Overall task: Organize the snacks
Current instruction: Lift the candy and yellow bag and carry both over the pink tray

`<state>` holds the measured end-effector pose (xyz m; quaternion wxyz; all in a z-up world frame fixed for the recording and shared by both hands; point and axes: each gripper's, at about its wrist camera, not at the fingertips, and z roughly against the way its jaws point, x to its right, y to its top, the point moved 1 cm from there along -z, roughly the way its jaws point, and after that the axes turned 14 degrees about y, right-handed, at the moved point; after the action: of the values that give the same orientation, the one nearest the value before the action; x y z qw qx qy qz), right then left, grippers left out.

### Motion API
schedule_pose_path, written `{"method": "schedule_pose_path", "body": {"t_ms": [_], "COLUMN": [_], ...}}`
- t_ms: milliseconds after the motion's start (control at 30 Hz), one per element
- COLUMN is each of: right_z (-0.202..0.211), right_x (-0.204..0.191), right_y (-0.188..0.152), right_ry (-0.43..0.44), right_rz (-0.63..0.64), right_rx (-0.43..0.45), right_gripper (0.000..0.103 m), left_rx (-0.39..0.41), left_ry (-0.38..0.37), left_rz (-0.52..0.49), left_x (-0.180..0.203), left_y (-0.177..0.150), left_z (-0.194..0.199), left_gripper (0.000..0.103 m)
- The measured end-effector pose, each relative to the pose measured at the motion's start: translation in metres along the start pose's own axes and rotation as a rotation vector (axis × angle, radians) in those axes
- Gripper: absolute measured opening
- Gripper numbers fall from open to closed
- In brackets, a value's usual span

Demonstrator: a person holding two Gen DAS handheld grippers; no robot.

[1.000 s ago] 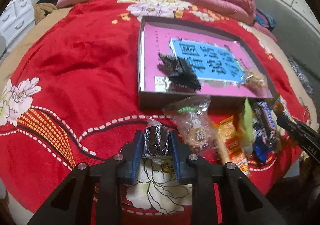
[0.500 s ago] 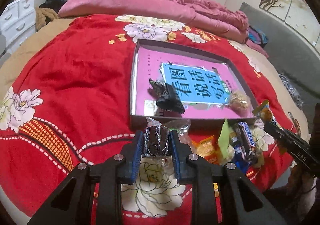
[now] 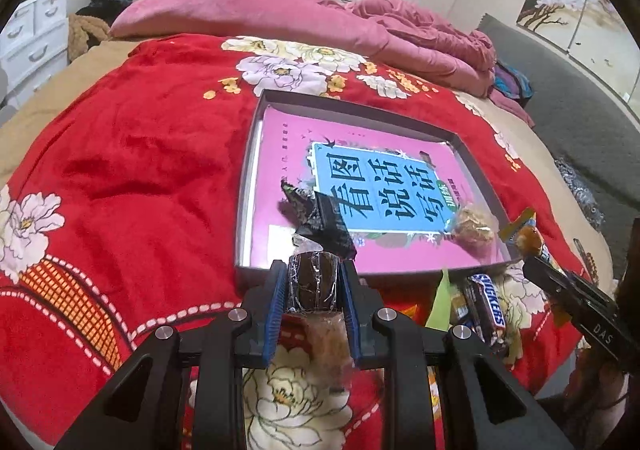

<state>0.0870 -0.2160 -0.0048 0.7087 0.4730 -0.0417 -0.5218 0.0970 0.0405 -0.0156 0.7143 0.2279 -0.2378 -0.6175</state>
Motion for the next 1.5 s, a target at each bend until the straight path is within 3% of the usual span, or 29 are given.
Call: {"method": "schedule_pose_path", "body": {"t_ms": [900,1500], "right_z": [-0.030,-0.052], "right_x": [0.008,0.010], "right_y": [0.024,0.030], "right_ry": [-0.029,-0.029], "right_rz": [0.028,0.032], "right_rx": [-0.002,-0.030], "right_gripper": [0.026,0.026], "left_rx": [-0.007,-0.023], "left_ry": [0.056,0.028], "left_rz": [-0.019,-0.035], "left_x": [0.008,0.018], "left_y": [0.022,0.024], "left_z": [-0.037,-0.050], "left_gripper": [0.027,0.027]}}
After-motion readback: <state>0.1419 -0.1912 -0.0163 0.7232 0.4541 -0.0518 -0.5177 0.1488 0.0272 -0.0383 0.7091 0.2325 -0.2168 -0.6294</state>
